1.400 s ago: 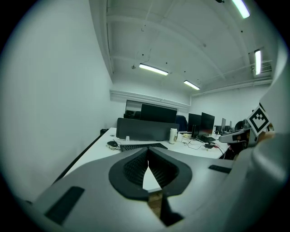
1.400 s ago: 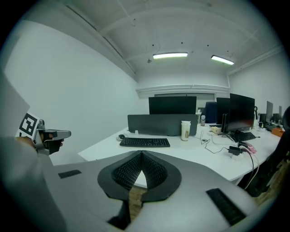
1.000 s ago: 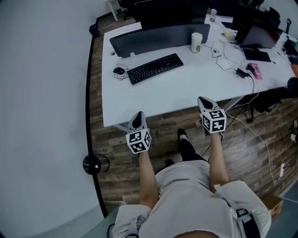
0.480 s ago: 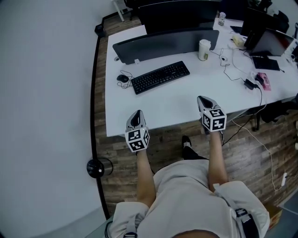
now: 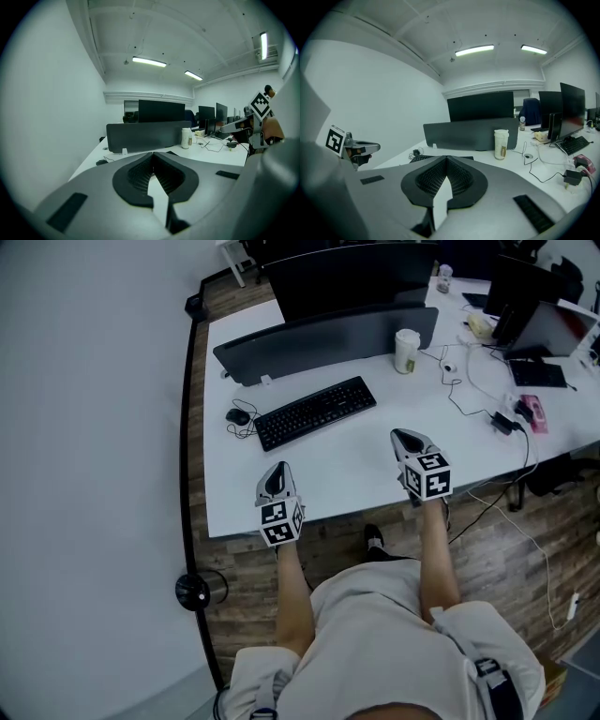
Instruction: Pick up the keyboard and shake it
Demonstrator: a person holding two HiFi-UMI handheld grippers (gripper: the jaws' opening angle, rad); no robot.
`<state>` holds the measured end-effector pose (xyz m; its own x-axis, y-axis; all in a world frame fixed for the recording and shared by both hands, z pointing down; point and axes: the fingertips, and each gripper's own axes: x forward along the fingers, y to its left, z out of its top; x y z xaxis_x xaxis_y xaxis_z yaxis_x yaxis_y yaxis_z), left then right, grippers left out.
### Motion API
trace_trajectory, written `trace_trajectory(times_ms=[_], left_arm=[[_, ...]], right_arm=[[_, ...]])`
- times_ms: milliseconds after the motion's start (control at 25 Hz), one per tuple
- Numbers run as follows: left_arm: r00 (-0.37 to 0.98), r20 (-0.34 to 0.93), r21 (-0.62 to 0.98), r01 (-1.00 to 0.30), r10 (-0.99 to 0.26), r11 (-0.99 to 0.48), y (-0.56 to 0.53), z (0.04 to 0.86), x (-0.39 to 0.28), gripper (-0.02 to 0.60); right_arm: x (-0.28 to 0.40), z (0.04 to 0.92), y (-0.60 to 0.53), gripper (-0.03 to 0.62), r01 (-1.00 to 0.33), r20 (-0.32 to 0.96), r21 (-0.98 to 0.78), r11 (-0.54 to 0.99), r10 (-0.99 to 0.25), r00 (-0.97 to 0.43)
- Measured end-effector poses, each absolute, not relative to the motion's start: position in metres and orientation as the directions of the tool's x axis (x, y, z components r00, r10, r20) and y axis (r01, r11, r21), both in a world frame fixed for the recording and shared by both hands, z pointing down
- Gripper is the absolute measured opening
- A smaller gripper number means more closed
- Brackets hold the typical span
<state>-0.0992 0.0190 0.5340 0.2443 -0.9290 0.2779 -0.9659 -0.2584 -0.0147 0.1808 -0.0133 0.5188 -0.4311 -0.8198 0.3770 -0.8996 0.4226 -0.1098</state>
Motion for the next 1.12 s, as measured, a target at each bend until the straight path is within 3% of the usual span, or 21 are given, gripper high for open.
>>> trace_trajectory(times_ms=[880, 1120], left_arm=[[0.118, 0.322, -0.015, -0.991, -0.939, -0.129, -0.034, 0.556, -0.078, 0.015], [0.059, 0.33, -0.003, -0.998, -0.942, -0.063, -0.024, 0.555, -0.106, 0.015]], right_arm=[[0.215, 0.554, -0.094, 0.04, -0.846, 0.409, -0.179, 0.502, -0.744, -0.528], [0.202, 0.56, -0.108, 0.04, -0.842, 0.412, -0.211, 0.496, -0.736, -0.537]])
